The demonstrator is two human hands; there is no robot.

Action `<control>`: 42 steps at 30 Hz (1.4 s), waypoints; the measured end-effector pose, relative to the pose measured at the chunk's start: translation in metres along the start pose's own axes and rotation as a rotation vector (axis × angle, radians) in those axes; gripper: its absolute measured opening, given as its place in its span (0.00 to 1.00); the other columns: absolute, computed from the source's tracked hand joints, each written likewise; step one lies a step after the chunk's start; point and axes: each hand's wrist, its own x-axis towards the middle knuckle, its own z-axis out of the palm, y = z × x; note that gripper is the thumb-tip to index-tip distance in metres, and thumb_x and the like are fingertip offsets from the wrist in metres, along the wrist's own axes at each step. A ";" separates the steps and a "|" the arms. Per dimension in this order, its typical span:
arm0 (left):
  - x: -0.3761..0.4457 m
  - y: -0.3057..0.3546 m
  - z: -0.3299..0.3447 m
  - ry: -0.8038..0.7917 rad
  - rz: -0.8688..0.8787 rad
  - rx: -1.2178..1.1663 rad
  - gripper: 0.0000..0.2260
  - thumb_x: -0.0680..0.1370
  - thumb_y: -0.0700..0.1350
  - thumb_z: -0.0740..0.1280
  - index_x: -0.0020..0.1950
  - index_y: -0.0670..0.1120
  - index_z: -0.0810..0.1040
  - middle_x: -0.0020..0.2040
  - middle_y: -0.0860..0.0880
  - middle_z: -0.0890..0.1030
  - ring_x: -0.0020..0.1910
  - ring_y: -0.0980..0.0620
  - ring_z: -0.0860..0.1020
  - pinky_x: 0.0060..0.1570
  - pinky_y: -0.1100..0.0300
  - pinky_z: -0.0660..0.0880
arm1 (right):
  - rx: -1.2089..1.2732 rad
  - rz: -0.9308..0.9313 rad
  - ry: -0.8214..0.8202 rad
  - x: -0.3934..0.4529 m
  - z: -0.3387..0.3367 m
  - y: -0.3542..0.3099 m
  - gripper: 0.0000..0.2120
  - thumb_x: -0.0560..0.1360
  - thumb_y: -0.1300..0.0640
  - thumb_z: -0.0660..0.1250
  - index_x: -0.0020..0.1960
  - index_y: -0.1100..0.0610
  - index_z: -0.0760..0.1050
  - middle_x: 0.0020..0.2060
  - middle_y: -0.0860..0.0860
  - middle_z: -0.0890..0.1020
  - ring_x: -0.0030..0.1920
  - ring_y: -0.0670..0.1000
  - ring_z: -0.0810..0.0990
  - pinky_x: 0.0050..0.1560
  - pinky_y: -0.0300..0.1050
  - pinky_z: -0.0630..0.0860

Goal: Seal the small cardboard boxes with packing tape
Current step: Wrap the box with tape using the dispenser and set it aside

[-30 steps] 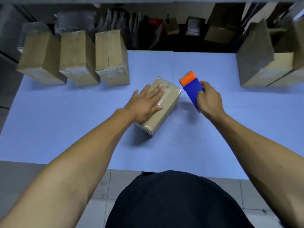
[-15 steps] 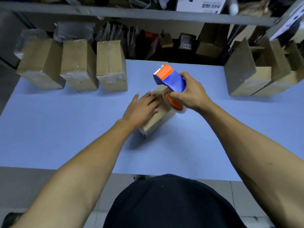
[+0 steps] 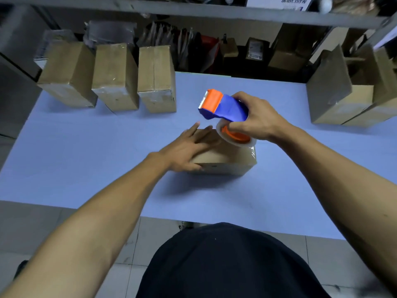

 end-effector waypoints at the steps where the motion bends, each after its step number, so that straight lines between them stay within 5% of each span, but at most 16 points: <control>1: 0.001 -0.003 -0.005 -0.011 -0.003 -0.002 0.42 0.72 0.66 0.62 0.82 0.56 0.49 0.82 0.47 0.48 0.81 0.41 0.45 0.75 0.36 0.54 | -0.013 -0.011 -0.031 -0.002 0.002 0.000 0.24 0.62 0.42 0.66 0.57 0.46 0.72 0.46 0.46 0.79 0.46 0.53 0.77 0.42 0.43 0.72; 3: 0.001 0.000 -0.008 -0.003 -0.032 -0.012 0.42 0.71 0.64 0.65 0.81 0.58 0.50 0.82 0.50 0.46 0.80 0.40 0.45 0.72 0.34 0.58 | -0.032 -0.023 -0.050 -0.006 0.008 0.001 0.23 0.63 0.41 0.66 0.56 0.45 0.71 0.45 0.46 0.79 0.45 0.53 0.77 0.41 0.43 0.72; 9: -0.006 0.017 -0.011 -0.022 -0.159 -0.031 0.45 0.73 0.64 0.70 0.82 0.55 0.49 0.81 0.52 0.46 0.79 0.45 0.43 0.72 0.28 0.45 | -0.015 -0.074 -0.007 -0.008 0.020 -0.007 0.26 0.63 0.39 0.67 0.58 0.46 0.72 0.46 0.44 0.80 0.44 0.51 0.77 0.44 0.46 0.75; 14: -0.026 0.020 -0.009 0.176 -0.269 -0.322 0.51 0.68 0.65 0.74 0.82 0.52 0.49 0.82 0.54 0.46 0.80 0.51 0.39 0.74 0.40 0.43 | -0.006 -0.053 0.023 -0.008 0.025 0.002 0.26 0.63 0.39 0.67 0.59 0.47 0.71 0.46 0.45 0.79 0.45 0.55 0.77 0.45 0.49 0.76; 17: -0.046 0.023 -0.013 0.474 -0.468 -0.618 0.27 0.75 0.51 0.72 0.73 0.46 0.71 0.77 0.50 0.65 0.77 0.56 0.58 0.76 0.54 0.57 | -0.049 -0.100 0.028 -0.008 0.028 0.002 0.25 0.65 0.36 0.67 0.58 0.45 0.70 0.45 0.44 0.80 0.44 0.55 0.78 0.45 0.49 0.76; 20: -0.038 0.028 -0.041 0.800 -0.830 -1.217 0.08 0.81 0.42 0.63 0.57 0.45 0.80 0.53 0.49 0.83 0.53 0.53 0.80 0.54 0.55 0.78 | -0.103 -0.135 0.017 -0.003 0.030 -0.001 0.24 0.65 0.36 0.66 0.58 0.44 0.70 0.45 0.44 0.80 0.44 0.54 0.78 0.43 0.46 0.73; 24: -0.019 0.030 -0.070 0.534 -0.902 -1.703 0.11 0.83 0.52 0.62 0.52 0.46 0.80 0.44 0.48 0.84 0.44 0.50 0.82 0.44 0.58 0.78 | -0.157 -0.181 -0.015 0.004 0.028 -0.002 0.27 0.65 0.33 0.64 0.59 0.45 0.70 0.46 0.43 0.78 0.43 0.53 0.76 0.39 0.42 0.68; 27: -0.016 0.029 -0.072 0.596 -0.893 -1.815 0.07 0.82 0.47 0.65 0.51 0.44 0.80 0.41 0.47 0.82 0.39 0.50 0.80 0.42 0.58 0.75 | -0.156 -0.210 -0.032 0.007 0.025 -0.004 0.31 0.62 0.30 0.60 0.59 0.45 0.70 0.47 0.43 0.78 0.44 0.53 0.76 0.40 0.43 0.68; 32: -0.015 0.028 -0.071 0.598 -0.957 -1.668 0.05 0.80 0.42 0.68 0.54 0.42 0.80 0.33 0.51 0.81 0.29 0.58 0.78 0.37 0.62 0.75 | -0.202 -0.260 -0.119 0.016 0.019 -0.004 0.33 0.63 0.32 0.62 0.63 0.46 0.70 0.48 0.43 0.77 0.45 0.53 0.75 0.40 0.42 0.68; 35: -0.018 0.032 -0.069 0.590 -0.994 -1.484 0.06 0.81 0.43 0.67 0.54 0.42 0.81 0.38 0.51 0.83 0.33 0.59 0.80 0.37 0.63 0.78 | -0.278 -0.283 -0.163 0.022 0.018 -0.008 0.31 0.63 0.34 0.63 0.63 0.46 0.70 0.47 0.45 0.77 0.44 0.54 0.74 0.39 0.42 0.67; 42: -0.021 0.044 -0.053 0.717 -1.085 -1.775 0.05 0.80 0.36 0.66 0.46 0.42 0.81 0.31 0.49 0.80 0.26 0.58 0.76 0.38 0.60 0.76 | -0.412 -0.341 -0.226 0.029 0.023 -0.021 0.29 0.64 0.34 0.62 0.60 0.48 0.71 0.43 0.47 0.75 0.42 0.55 0.73 0.39 0.46 0.67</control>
